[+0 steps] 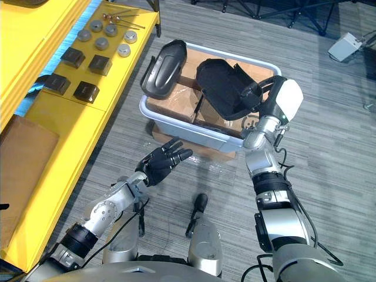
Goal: Walk over and take three plastic housings, then place them on the shelf
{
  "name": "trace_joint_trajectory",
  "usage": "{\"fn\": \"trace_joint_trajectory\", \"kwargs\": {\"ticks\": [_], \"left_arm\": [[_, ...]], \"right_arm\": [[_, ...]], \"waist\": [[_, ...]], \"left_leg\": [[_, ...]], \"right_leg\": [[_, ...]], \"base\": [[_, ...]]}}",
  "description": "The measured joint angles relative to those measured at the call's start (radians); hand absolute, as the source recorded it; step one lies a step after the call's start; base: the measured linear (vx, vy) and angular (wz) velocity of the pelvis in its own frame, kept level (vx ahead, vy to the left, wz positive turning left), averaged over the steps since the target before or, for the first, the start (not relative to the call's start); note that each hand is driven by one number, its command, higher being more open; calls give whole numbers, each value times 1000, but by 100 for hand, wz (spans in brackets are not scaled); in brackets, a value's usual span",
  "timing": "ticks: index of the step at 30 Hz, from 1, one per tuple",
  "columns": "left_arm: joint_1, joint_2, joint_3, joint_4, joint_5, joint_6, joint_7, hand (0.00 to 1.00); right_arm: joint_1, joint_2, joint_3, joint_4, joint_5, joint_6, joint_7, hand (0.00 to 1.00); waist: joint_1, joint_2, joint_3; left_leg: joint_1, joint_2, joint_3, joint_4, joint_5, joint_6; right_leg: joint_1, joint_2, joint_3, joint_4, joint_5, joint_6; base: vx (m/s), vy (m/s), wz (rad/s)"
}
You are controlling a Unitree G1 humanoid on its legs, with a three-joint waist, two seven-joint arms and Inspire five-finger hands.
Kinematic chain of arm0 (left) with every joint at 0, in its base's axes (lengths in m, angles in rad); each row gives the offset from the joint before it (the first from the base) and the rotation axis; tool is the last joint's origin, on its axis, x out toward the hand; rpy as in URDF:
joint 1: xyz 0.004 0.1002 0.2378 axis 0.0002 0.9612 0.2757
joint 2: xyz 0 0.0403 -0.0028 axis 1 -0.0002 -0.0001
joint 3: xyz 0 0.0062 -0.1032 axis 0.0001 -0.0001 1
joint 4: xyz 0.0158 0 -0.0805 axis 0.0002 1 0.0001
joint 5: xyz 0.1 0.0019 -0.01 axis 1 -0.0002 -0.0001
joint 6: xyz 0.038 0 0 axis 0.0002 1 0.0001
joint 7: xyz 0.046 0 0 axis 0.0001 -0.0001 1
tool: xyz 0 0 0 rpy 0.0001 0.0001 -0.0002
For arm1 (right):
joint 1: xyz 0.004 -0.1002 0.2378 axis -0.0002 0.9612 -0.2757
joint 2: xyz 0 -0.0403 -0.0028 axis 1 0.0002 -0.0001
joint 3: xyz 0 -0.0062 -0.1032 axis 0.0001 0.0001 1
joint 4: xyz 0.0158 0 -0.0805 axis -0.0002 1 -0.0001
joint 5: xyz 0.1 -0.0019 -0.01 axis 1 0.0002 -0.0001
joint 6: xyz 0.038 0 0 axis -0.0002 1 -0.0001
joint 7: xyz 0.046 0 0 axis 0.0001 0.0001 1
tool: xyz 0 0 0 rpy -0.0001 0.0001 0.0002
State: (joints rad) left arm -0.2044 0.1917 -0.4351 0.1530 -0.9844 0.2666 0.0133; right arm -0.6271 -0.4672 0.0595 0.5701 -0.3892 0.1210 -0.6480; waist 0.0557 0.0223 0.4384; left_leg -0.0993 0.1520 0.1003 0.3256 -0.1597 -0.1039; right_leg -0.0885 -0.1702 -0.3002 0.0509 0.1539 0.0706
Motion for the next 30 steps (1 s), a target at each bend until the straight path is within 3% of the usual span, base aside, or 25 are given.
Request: {"fn": "trace_joint_trajectory", "kwargs": {"ticks": [2,8,12,16,19,21,30], "left_arm": [[-23,-1,-2,28,1,5,0,100],[-178,-11,-52,118,-69,3,2,100],[-286,-55,-64,177,-282,-28,9,100],[-361,-115,-69,208,-486,-134,8,100],[-371,-121,-72,228,-598,-186,11,100],[-372,-122,-69,251,-687,-260,10,100],[-377,-153,-58,273,-829,-435,23,100]], "right_arm": [[-3,-2,10,-32,-30,-3,0,0],[-17,-41,72,-161,-78,-121,-16,0],[-10,-39,120,-193,-146,-219,-29,0],[38,-31,157,-223,-196,-284,-30,0],[51,-12,163,-228,-196,-293,-34,0],[70,5,166,-233,-196,-306,-34,0],[110,53,179,-240,-193,-355,-40,0]], "waist": [[-14,0,0],[-54,0,0],[-79,0,0],[-91,-3,-2],[-98,-5,-3],[-113,-13,-8],[-119,-26,-15]], "left_leg": [[0,0,9,11,-9,3],[-18,0,39,39,-26,12],[-15,0,54,34,-27,11],[5,0,72,17,-27,10],[18,-1,90,8,-27,10],[22,-1,92,2,-27,10],[41,-2,113,-2,-27,10]], "right_leg": [[-1,-1,10,0,3,2],[-27,-2,45,-1,14,8],[-35,-1,59,-2,16,8],[-36,1,75,-2,16,8],[-36,0,89,-2,16,8],[-36,1,91,-2,16,8],[-34,2,112,-2,17,10]], "base": [[-14,36,-16],[-5,30,-14],[24,7,-10],[31,5,-10],[23,7,-16],[7,3,-3],[2,2,-6]]}}
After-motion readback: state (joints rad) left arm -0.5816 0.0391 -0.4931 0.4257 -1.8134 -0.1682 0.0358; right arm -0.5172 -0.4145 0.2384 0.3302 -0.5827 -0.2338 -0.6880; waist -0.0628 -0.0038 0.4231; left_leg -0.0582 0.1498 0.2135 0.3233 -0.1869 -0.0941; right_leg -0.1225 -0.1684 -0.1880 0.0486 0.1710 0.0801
